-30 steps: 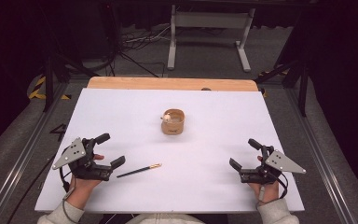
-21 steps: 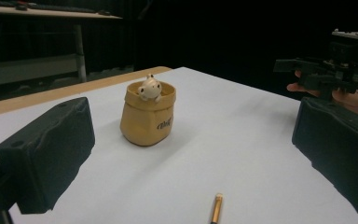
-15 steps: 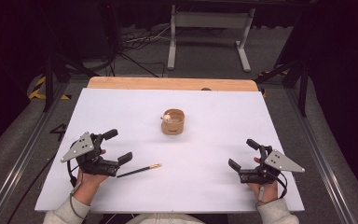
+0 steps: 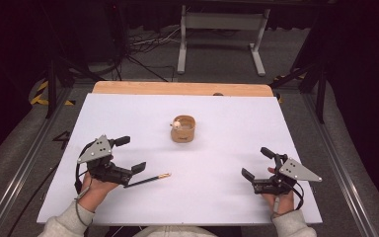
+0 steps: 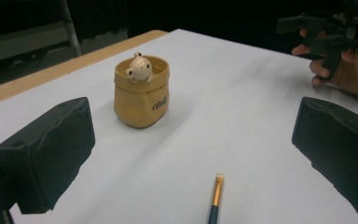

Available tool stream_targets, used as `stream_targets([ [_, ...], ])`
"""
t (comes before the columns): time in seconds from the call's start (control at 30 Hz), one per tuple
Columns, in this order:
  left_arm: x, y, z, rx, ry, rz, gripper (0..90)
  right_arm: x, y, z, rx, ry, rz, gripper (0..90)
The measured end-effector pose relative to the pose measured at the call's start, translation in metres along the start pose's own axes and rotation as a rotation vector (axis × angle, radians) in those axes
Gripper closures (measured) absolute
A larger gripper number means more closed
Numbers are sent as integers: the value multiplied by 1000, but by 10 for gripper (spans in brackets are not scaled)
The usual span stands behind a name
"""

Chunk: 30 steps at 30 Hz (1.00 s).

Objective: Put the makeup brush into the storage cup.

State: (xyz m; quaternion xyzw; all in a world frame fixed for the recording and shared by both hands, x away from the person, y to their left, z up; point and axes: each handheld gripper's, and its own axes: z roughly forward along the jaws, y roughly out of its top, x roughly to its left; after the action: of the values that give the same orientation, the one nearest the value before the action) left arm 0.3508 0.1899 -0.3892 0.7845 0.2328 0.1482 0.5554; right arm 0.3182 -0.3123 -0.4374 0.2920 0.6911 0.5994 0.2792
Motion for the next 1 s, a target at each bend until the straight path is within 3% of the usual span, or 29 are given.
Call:
stream_targets([
  [0.13,0,4,2,36,7,16,2,0,0,0,5,-1,7,0],
  [0.43,-2,16,11,195,31,70,5,0,0,-1,15,-9,14,0],
  [1.0,-1,33,29,443,20,130,10,-3,-1,0,26,7,41,2],
])
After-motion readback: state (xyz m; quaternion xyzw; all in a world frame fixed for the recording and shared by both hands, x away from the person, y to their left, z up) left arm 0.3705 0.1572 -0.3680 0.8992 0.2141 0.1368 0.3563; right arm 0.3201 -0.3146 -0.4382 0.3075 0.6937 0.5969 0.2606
